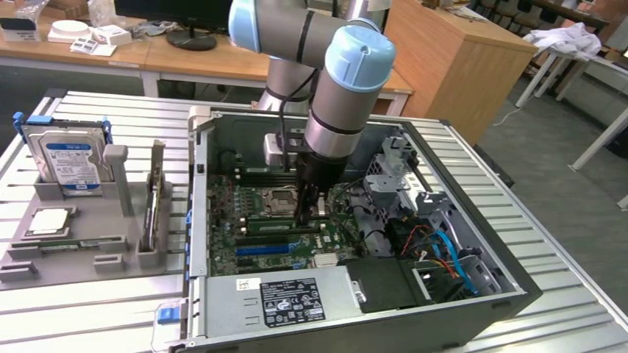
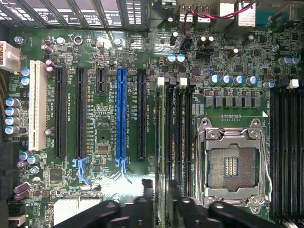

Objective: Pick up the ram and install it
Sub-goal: 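Insert the ram into the slot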

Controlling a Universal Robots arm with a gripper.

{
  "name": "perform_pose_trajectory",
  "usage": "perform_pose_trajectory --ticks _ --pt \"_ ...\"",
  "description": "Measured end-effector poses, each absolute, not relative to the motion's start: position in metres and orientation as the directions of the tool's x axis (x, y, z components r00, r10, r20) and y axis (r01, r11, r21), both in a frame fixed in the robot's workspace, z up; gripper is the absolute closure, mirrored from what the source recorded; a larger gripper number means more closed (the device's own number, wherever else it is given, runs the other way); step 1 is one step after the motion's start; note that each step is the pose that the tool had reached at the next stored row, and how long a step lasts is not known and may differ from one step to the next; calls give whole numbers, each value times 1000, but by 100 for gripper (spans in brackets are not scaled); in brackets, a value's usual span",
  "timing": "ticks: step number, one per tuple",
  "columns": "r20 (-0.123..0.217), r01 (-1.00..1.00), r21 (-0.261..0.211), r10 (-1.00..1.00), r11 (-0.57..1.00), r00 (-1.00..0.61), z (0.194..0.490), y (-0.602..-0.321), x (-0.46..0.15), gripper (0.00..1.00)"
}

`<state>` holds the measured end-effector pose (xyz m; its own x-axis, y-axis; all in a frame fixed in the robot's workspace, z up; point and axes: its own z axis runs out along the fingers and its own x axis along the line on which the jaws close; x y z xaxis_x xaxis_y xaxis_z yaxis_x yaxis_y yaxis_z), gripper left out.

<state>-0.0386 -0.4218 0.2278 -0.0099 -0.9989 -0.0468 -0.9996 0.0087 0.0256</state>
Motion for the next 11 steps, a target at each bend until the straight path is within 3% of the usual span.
perform_pose_trajectory --ticks 1,2,11 --pt "-47 -1000 26 -999 9 -10 228 -422 -39 76" --pt "-47 -1000 26 -999 9 -10 228 -422 -39 69" --pt "-47 -1000 26 -999 9 -10 244 -422 -39 69"
